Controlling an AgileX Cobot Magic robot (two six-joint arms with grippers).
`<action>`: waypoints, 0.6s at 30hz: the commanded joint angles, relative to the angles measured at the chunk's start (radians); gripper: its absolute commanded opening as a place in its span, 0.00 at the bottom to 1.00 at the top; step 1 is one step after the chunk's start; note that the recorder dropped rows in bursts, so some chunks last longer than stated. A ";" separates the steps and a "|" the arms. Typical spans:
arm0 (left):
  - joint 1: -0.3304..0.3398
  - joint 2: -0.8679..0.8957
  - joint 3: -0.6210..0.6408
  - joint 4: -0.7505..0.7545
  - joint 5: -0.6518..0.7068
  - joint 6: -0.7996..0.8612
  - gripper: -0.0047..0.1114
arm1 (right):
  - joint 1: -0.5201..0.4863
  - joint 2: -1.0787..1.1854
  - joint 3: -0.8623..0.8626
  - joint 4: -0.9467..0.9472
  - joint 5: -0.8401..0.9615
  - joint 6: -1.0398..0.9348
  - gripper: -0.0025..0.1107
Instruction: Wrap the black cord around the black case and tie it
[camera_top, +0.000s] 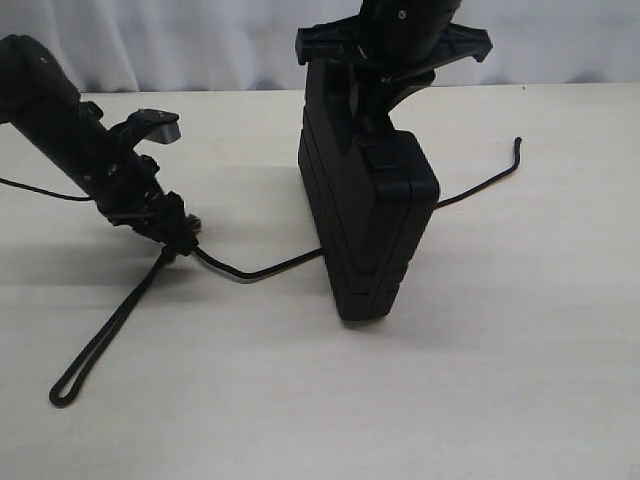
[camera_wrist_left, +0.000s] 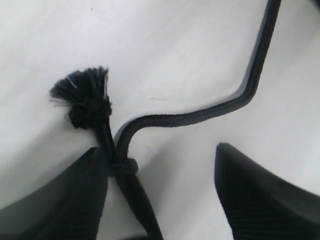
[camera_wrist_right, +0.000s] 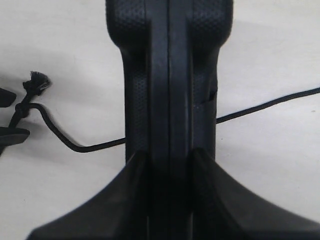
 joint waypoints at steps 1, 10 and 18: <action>-0.005 -0.010 -0.008 0.053 -0.036 0.128 0.54 | 0.001 -0.025 -0.007 -0.015 -0.023 -0.022 0.06; -0.011 0.001 0.047 0.128 -0.112 0.058 0.54 | 0.001 -0.025 -0.007 -0.015 -0.023 -0.021 0.06; -0.081 0.001 0.052 0.149 -0.155 0.058 0.53 | 0.001 -0.025 -0.007 -0.015 -0.023 -0.026 0.06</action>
